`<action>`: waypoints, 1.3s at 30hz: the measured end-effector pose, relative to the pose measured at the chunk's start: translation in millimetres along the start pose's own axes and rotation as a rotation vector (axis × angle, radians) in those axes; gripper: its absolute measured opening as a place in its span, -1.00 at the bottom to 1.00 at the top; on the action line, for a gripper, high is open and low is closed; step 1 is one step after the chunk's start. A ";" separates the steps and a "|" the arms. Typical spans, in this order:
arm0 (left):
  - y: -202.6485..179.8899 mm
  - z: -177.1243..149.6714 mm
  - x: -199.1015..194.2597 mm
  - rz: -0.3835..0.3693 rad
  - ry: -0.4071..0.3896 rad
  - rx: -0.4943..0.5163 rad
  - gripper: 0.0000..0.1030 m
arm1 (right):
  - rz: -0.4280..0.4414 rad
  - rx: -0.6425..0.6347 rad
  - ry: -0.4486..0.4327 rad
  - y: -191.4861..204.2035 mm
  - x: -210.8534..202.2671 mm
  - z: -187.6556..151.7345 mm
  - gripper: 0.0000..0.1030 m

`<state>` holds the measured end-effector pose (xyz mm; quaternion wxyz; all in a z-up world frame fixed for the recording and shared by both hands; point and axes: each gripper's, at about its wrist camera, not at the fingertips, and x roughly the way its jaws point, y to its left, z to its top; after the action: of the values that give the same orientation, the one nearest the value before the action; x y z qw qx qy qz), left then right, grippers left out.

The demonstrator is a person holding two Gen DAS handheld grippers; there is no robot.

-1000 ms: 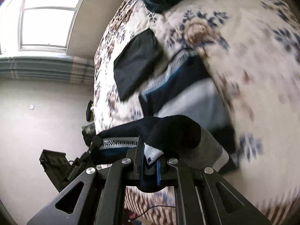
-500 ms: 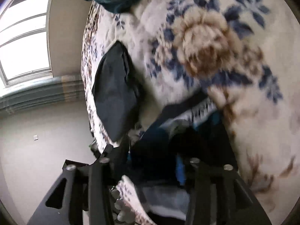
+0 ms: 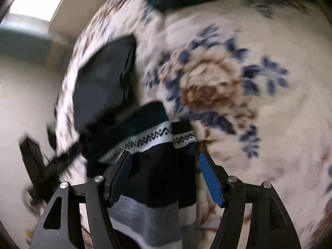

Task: Fold small clothes

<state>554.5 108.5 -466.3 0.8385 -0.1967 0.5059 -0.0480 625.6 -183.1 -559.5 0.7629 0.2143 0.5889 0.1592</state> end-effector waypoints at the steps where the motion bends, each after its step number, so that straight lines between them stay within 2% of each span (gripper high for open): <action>1: -3.6 3.1 11.1 0.019 0.018 0.017 0.29 | -0.050 -0.036 0.004 5.4 11.5 3.6 0.35; 2: -6.7 7.8 25.9 0.061 0.042 0.032 0.29 | -0.125 -0.051 -0.009 7.3 22.7 8.3 0.35; 5: -1.5 25.6 68.6 0.138 0.129 0.004 0.29 | -0.177 0.032 -0.011 -1.6 43.8 25.4 0.35; 8: 10.4 34.4 67.7 0.088 0.134 -0.069 0.29 | -0.149 0.128 -0.055 -13.1 31.6 34.3 0.35; 12: 17.1 31.3 45.1 0.002 0.129 -0.095 0.29 | -0.057 0.123 -0.072 -16.4 4.6 22.9 0.35; 14: 13.4 25.4 39.1 -0.029 0.141 -0.071 0.29 | 0.001 0.104 -0.011 -16.0 7.0 14.2 0.35; 16: 2.0 19.7 41.9 -0.049 0.163 0.000 0.29 | 0.040 0.067 0.100 -12.9 27.5 8.4 0.35; 18: -11.7 19.5 56.0 0.045 0.174 0.098 0.29 | -0.025 0.013 0.126 -2.6 38.1 7.0 0.31; 19: -13.7 20.4 63.4 0.100 0.172 0.131 0.30 | -0.115 -0.001 0.098 -1.5 43.5 9.4 0.31; 20: -12.4 23.6 72.6 0.141 0.175 0.147 0.38 | -0.166 -0.001 0.077 -2.0 46.6 11.9 0.31; 21: -9.9 26.1 78.1 0.144 0.177 0.145 0.41 | -0.188 0.019 0.058 -4.8 48.8 15.0 0.31; 24: 4.5 35.8 79.7 0.086 0.181 0.019 0.44 | -0.182 0.113 0.011 -14.1 37.3 18.9 0.31; 25: 7.7 37.9 70.8 0.042 0.163 -0.021 0.40 | -0.166 0.132 -0.010 -16.5 27.4 16.8 0.31; 26: 11.4 37.4 54.9 -0.018 0.136 -0.068 0.40 | -0.131 0.149 -0.021 -19.1 16.3 12.6 0.31; 28: 16.5 30.8 29.3 -0.081 0.107 -0.115 0.40 | -0.061 0.170 -0.022 -24.9 -3.5 0.8 0.31; 31: 21.7 14.9 11.9 -0.122 0.125 -0.129 0.40 | -0.004 0.176 0.029 -36.7 -17.8 -24.1 0.31; 34: 21.4 6.9 21.0 -0.129 0.155 -0.111 0.40 | 0.027 0.183 0.070 -39.2 -8.8 -44.6 0.31; 35: 19.8 7.8 28.5 -0.129 0.152 -0.108 0.38 | 0.025 0.197 0.075 -40.5 -3.4 -47.9 0.22; 36: 15.4 9.9 34.7 -0.127 0.144 -0.103 0.35 | 0.030 0.209 0.073 -39.7 5.5 -46.6 -0.01; 37: 11.9 11.7 36.8 -0.120 0.135 -0.093 0.20 | 0.037 0.210 0.068 -37.2 10.9 -45.6 -0.50; 38: 6.9 17.1 40.0 -0.091 0.115 -0.061 -0.44 | 0.017 0.208 0.054 -30.3 14.5 -43.1 -0.57; 39: 7.7 8.3 35.5 -0.070 0.112 -0.039 -0.64 | -0.009 0.190 0.027 -24.3 12.0 -43.2 -0.66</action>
<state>577.9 108.1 -495.2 0.8026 -0.2276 0.5458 -0.0785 586.6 -192.0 -591.2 0.7319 0.2810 0.6123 0.1022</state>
